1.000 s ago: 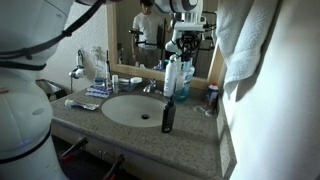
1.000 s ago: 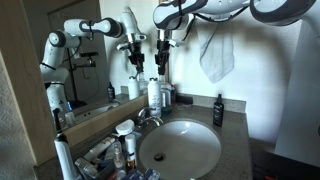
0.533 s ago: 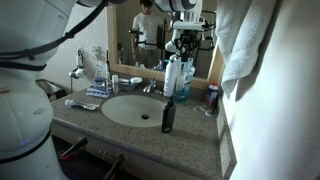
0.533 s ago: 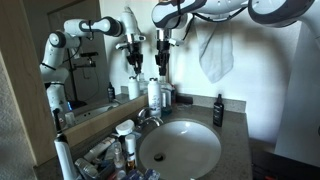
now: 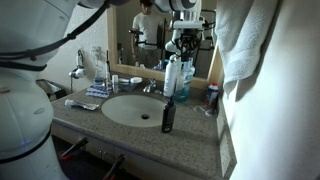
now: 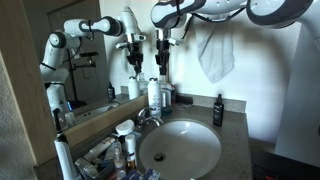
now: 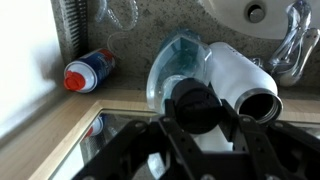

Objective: Put the black lid on the mouthwash bottle

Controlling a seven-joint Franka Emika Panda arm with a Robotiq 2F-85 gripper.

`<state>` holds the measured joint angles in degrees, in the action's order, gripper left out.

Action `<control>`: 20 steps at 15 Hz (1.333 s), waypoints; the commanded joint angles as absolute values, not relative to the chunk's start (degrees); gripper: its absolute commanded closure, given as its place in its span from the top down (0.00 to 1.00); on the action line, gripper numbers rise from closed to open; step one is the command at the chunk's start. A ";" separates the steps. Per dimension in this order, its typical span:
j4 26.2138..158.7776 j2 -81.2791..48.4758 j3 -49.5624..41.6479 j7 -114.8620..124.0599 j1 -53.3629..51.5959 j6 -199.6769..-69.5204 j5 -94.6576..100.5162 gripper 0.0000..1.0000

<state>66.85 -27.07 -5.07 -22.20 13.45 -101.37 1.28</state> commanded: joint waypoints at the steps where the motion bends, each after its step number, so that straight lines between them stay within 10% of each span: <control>1: 64.11 -27.90 -5.62 -22.07 13.08 -99.88 3.29 0.20; 20: 61.05 -30.69 -5.78 -22.50 13.71 -100.16 2.72 0.20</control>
<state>63.56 -29.55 -5.62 -22.20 13.68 -101.37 2.28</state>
